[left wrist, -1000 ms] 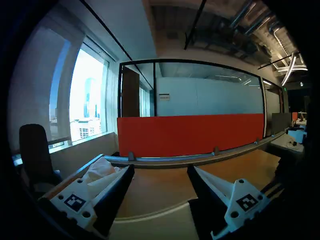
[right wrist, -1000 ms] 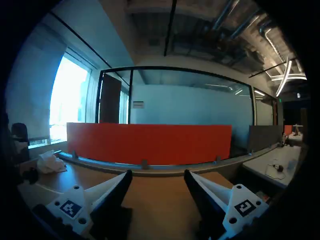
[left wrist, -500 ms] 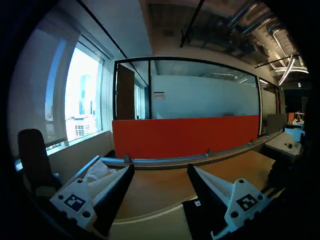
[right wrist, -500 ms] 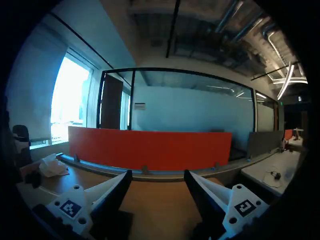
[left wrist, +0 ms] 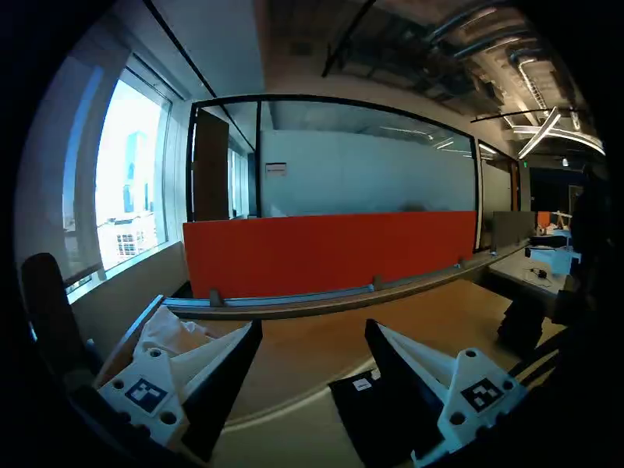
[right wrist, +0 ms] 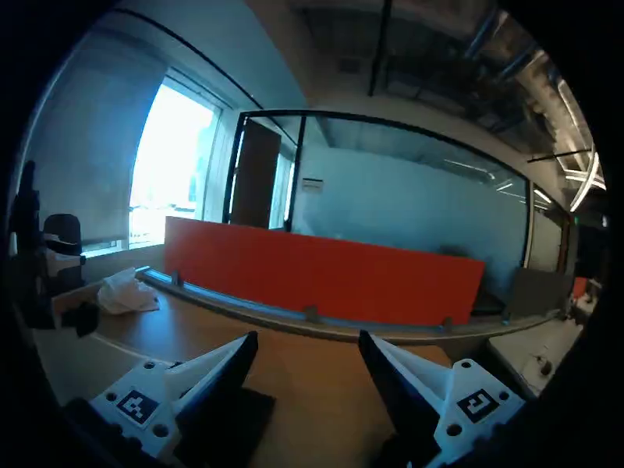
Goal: Fold towel
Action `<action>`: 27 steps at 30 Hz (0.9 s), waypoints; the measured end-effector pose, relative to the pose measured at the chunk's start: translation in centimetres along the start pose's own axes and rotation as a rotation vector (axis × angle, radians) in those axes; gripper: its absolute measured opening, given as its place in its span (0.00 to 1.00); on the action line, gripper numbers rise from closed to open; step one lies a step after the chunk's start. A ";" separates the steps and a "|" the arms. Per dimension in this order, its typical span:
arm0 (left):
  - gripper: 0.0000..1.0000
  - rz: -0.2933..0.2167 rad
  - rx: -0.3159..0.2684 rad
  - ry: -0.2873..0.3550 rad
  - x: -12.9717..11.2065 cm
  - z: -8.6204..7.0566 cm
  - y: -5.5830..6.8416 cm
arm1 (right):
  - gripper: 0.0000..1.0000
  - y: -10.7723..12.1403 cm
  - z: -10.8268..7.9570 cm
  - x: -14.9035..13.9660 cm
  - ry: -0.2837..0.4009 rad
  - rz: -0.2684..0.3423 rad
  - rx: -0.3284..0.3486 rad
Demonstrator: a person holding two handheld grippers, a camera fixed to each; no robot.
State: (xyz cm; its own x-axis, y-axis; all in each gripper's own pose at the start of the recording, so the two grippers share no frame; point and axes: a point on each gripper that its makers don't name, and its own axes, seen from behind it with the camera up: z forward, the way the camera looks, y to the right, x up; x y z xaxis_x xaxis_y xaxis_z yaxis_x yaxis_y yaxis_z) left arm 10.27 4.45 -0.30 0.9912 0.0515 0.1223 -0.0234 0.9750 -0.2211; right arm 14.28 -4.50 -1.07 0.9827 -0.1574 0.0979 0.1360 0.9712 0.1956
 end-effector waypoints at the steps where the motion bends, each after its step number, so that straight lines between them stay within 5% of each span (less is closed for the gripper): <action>1: 0.98 0.001 -0.012 -0.008 -0.2 0.1 0.3 | 1.00 -0.4 0.1 -0.2 -0.011 -0.003 0.018; 9: 0.98 0.009 -0.100 -0.061 -1.6 0.4 1.9 | 1.00 -2.7 0.3 -1.9 -0.087 -0.037 0.126; 27: 0.98 0.087 -0.197 -0.168 -6.8 0.4 4.2 | 1.00 -6.3 -0.1 -7.4 -0.252 -0.086 0.270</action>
State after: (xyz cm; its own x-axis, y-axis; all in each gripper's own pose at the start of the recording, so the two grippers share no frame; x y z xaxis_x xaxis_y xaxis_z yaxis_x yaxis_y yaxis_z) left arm 3.38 8.30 -1.66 0.9505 0.1849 0.2498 -0.0659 0.9054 -0.4195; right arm 6.14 -9.42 -3.10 0.9028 -0.3078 0.3003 0.1454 0.8757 0.4604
